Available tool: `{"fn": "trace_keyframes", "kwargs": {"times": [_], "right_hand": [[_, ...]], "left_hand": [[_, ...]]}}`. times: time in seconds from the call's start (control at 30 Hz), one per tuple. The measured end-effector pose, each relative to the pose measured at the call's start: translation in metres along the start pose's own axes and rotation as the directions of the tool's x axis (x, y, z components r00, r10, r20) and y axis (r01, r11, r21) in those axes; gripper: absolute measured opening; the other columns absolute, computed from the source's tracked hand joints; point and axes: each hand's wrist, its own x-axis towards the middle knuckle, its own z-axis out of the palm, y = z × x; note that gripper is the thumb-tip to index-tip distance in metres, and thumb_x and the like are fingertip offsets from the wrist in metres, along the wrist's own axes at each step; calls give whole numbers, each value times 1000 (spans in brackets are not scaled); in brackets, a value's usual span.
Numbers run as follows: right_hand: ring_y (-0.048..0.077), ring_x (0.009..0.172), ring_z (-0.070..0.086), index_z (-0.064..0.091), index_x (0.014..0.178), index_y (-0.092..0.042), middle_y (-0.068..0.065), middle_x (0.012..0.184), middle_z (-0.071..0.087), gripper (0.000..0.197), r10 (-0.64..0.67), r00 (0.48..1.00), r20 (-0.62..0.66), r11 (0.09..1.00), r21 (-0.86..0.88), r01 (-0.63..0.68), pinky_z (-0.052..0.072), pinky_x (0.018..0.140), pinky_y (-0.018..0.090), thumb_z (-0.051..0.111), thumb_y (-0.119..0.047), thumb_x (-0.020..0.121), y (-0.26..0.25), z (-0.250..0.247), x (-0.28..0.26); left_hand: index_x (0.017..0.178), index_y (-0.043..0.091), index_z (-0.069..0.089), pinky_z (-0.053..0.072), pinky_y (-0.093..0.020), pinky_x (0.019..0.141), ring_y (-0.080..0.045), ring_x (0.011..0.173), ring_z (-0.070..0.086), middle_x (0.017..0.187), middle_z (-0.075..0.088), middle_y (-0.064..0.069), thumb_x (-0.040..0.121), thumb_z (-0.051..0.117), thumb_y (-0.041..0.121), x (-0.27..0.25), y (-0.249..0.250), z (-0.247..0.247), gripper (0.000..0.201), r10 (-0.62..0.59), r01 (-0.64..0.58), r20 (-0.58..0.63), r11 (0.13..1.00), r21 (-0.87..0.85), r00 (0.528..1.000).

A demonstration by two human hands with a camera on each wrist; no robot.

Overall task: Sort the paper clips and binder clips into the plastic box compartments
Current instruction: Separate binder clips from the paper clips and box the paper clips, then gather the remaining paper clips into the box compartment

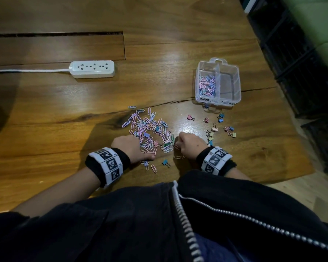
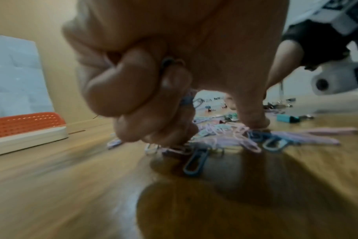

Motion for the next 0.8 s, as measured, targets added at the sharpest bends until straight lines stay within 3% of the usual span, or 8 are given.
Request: {"fn": "trace_keyframes", "kwargs": {"times": [0.07,0.17,0.27,0.33,0.47,0.63,0.73,0.8], "right_hand": [[12,67,46,47,88,-12,-2,77,48,12,51,998,-22,959,281,-43,36,56,21,44,-22,93,10,-2,3],[11,59,41,44,79,-10,0,71,44,17,112,994,8,766,636,-92,35,53,22,42,-18,94,25,-15,4],[9,53,35,40,70,-13,1,69,45,25,73,995,74,531,842,-102,30,46,18,38,-9,94,32,-38,1],[7,46,36,39,71,-14,3,67,48,25,52,998,42,477,877,-62,29,38,14,37,-6,94,36,-55,3],[5,43,38,44,75,-16,2,64,48,21,131,987,-90,499,867,13,32,35,13,41,-6,93,48,-94,20],[9,50,38,43,73,-18,0,65,46,22,286,923,-258,551,832,62,35,42,16,41,-10,94,55,-133,57],[9,59,48,50,87,-13,2,73,50,16,299,907,-297,580,811,75,43,52,17,39,-21,96,53,-146,79],[12,75,54,53,111,-2,4,94,54,33,286,919,-271,633,774,32,51,72,23,37,-27,96,54,-145,90]], "left_hand": [[66,13,47,49,-25,58,-14,61,52,60,46,3,72,38,77,1,5,4,65,38,-38,15,999,24,999],[89,9,56,53,-31,70,-19,75,57,75,52,-2,88,32,60,1,11,11,57,146,-147,27,989,12,989],[90,11,54,46,-22,59,-16,70,50,71,48,1,96,31,43,1,13,14,40,270,-270,0,963,-28,963],[84,11,52,39,-19,51,-13,62,45,64,43,4,95,33,32,2,13,14,30,293,-292,-3,952,-89,956],[81,5,63,46,-30,63,-17,64,50,73,57,-5,91,42,25,8,2,10,31,273,-252,32,921,-297,961],[57,17,44,29,-19,44,-10,47,34,56,40,1,92,45,18,12,1,-39,36,220,-191,-35,746,-638,975],[58,18,40,27,-14,36,-5,36,31,53,35,4,93,43,19,24,19,-76,35,202,-142,-37,534,-834,979],[58,19,39,25,-13,37,-5,33,28,49,35,6,92,43,19,38,38,-99,34,173,-105,-41,381,-918,984]]}}
